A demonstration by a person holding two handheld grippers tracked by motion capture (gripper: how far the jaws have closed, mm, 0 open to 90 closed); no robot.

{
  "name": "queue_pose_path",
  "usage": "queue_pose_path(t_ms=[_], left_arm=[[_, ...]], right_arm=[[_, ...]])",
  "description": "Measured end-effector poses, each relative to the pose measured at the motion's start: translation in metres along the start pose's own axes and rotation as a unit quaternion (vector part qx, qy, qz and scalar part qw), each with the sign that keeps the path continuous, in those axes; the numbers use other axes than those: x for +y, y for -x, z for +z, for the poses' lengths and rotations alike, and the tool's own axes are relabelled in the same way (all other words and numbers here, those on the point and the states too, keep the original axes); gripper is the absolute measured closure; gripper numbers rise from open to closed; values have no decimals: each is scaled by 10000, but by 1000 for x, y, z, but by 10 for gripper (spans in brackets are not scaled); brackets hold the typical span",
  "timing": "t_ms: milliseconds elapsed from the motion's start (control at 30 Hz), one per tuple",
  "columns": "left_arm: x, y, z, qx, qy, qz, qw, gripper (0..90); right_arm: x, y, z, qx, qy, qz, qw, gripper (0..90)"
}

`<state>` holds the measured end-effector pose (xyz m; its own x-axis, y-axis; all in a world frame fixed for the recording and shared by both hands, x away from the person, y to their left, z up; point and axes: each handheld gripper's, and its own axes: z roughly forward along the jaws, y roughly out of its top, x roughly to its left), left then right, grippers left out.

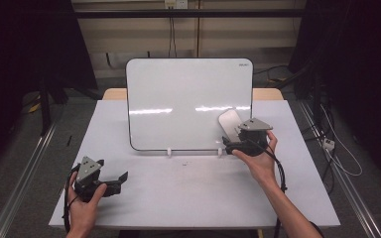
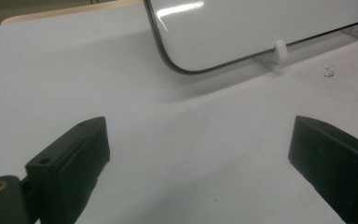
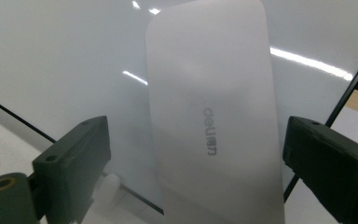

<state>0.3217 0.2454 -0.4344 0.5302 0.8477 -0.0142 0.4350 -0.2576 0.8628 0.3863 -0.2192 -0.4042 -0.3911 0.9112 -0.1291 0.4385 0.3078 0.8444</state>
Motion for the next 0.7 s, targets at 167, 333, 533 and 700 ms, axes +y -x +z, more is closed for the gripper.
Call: queue_pose_path(t_ms=[167, 333, 533, 700], left_arm=[[-1, -2, -1, 9, 17, -60, 10000, 52], [-1, -3, 2, -25, -19, -86, 10000, 52], [2, -2, 4, -55, 4, -32, 10000, 52], [3, -4, 3, -9, 69, -61, 10000, 52]], right_arm=[[-5, 0, -6, 123, 33, 71, 9999, 63], [-10, 6, -12, 268, 30, 315, 9991, 73], [-19, 8, -19, 244, 47, 413, 9988, 84], [-28, 9, -30, 182, 118, 479, 9986, 84]])
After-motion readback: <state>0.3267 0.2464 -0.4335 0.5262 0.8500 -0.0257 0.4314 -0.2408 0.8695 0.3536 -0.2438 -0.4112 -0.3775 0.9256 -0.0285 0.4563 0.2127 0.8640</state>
